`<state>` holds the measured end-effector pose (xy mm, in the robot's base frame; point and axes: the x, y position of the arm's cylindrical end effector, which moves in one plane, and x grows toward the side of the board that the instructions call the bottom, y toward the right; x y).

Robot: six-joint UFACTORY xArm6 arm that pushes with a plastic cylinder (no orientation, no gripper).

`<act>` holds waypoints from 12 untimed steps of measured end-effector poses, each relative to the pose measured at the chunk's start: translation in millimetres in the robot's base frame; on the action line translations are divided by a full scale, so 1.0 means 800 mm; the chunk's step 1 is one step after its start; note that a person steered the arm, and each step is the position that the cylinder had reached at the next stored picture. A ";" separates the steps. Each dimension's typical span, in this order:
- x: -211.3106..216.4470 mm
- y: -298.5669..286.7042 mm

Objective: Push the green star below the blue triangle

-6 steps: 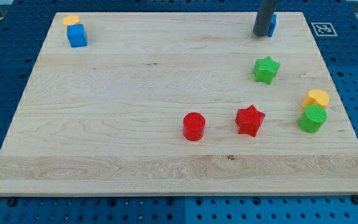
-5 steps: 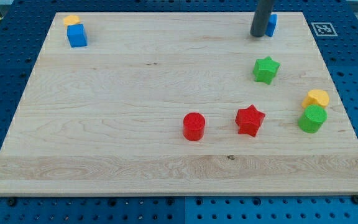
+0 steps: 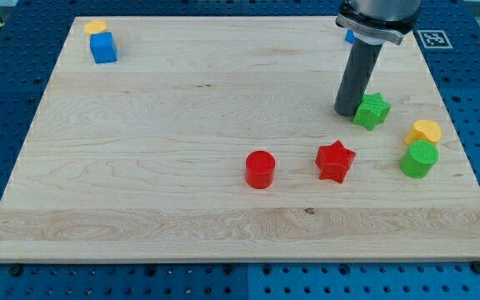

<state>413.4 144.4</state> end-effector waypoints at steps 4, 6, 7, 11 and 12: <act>0.065 0.035; 0.009 0.030; -0.024 0.030; -0.021 0.038; -0.011 0.069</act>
<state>404.6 199.3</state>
